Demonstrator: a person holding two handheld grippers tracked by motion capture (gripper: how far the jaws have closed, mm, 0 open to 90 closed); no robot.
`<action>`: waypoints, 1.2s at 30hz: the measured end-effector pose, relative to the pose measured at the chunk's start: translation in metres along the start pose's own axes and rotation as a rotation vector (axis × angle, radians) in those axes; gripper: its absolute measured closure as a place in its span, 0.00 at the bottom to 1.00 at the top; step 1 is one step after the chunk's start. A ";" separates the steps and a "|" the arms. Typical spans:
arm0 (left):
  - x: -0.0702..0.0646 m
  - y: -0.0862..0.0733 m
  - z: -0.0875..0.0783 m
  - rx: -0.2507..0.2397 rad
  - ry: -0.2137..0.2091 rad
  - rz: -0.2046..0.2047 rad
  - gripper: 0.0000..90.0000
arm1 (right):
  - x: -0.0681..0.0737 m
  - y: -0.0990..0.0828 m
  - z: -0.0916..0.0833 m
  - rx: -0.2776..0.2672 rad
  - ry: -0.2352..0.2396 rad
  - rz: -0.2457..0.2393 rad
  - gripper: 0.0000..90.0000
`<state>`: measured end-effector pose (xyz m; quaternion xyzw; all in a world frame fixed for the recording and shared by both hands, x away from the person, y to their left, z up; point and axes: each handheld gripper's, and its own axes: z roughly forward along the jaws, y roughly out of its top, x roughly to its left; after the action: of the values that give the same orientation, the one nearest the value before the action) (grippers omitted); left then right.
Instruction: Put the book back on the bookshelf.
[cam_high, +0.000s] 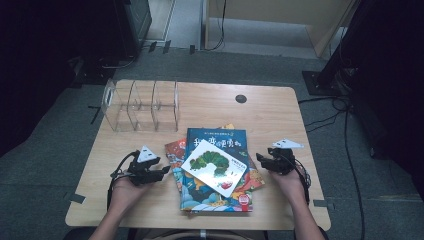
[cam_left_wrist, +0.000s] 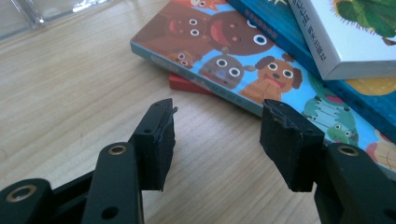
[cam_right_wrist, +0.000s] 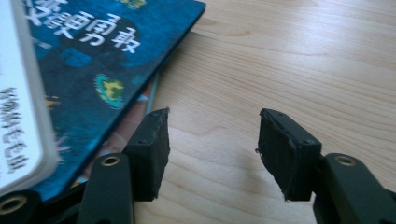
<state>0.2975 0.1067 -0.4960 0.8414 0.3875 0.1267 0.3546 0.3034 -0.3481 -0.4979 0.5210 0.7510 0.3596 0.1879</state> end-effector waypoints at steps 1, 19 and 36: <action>0.000 0.002 0.000 0.000 -0.013 0.001 0.53 | 0.001 0.000 -0.001 -0.003 0.011 0.005 0.50; 0.008 0.041 0.003 -0.046 -0.136 -0.004 0.61 | 0.032 0.003 -0.018 -0.052 0.094 -0.043 0.55; 0.005 0.050 0.013 0.028 -0.173 0.066 0.85 | 0.053 -0.010 -0.030 -0.037 0.156 -0.051 0.80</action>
<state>0.3353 0.0813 -0.4712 0.8665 0.3290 0.0597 0.3707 0.2569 -0.3116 -0.4801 0.4686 0.7695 0.4081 0.1474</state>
